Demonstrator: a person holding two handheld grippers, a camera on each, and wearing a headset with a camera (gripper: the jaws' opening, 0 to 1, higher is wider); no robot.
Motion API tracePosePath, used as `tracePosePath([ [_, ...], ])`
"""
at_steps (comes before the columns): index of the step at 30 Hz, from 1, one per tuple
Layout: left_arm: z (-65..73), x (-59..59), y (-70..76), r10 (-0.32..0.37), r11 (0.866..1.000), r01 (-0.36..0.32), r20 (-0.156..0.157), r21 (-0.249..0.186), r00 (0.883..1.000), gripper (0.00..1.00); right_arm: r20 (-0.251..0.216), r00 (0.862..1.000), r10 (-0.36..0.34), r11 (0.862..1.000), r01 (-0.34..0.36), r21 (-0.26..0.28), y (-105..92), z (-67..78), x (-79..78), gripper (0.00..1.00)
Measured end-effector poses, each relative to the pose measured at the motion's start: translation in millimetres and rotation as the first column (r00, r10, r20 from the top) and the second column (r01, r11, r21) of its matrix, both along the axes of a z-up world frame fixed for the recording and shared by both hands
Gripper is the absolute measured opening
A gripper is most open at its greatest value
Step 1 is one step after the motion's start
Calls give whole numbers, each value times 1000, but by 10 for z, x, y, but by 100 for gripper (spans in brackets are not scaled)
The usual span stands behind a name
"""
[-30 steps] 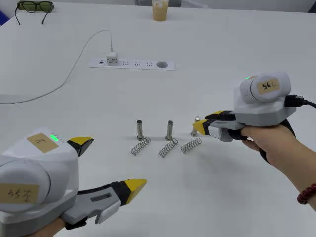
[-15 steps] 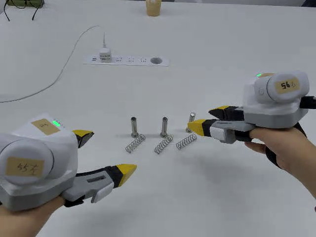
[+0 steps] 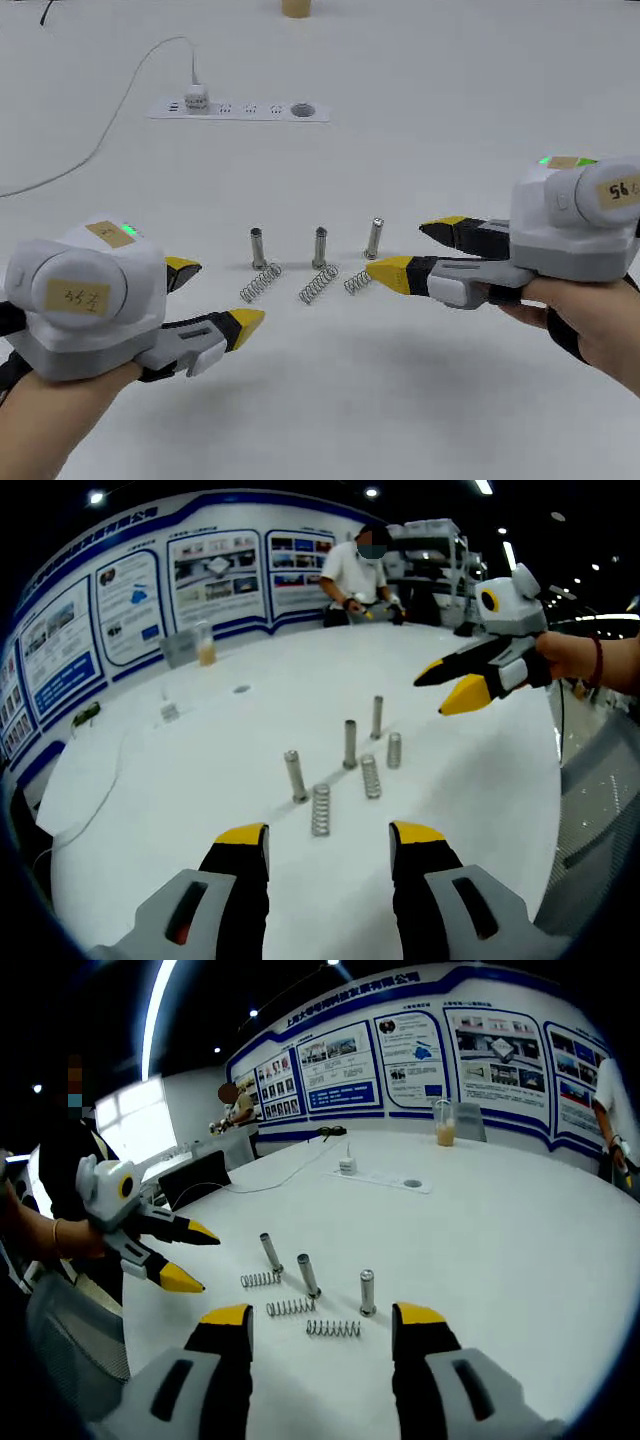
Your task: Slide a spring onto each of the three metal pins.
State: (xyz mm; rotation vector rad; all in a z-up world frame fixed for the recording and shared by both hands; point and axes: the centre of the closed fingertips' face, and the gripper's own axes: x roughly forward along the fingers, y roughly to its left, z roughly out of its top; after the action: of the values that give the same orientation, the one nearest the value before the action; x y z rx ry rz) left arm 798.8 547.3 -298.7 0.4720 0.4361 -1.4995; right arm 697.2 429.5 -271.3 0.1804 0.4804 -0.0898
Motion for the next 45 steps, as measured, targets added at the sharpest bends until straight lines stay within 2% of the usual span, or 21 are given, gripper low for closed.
tracePosePath([
  [4, -84, 20, -28, 0, 1000, 0, 13, 25, 1000, 49, -2, 1000, 17, 1000, -17, -2, 52, -20, -63, 60],
  [7, -130, 38, -68, 1, 1000, -1, 5, 26, 1000, 46, 16, 1000, 21, 1000, -21, 11, 86, -22, -125, 63],
  [10, -175, 72, -114, -6, 1000, 5, 27, 24, 1000, 42, 24, 999, 30, 999, -31, 15, 133, -23, -180, 65],
  [12, -213, 89, -144, -12, 1000, 12, 26, 29, 1000, 40, 31, 999, 29, 999, -30, 34, 165, -19, -207, 65],
  [16, -266, 115, -197, -23, 999, 22, 36, 36, 999, 36, 33, 999, 23, 999, -24, 36, 195, -35, -251, 65],
  [28, -386, 93, -333, -46, 998, 45, 6, 49, 999, 24, 71, 997, 3, 998, -8, 61, 215, 13, -298, 65],
  [35, -472, 73, -342, -57, 995, 58, -8, 77, 998, 19, 76, 997, -6, 998, 1, 57, 191, 22, -302, 65],
  [36, -460, 70, -356, -56, 996, 57, -12, 64, 998, 19, 71, 997, -7, 998, 3, 56, 185, 9, -306, 65],
  [45, -462, 75, -367, -64, 996, 63, 11, 65, 998, 11, 58, 998, -23, 998, 19, 65, 176, -65, -326, 65],
])
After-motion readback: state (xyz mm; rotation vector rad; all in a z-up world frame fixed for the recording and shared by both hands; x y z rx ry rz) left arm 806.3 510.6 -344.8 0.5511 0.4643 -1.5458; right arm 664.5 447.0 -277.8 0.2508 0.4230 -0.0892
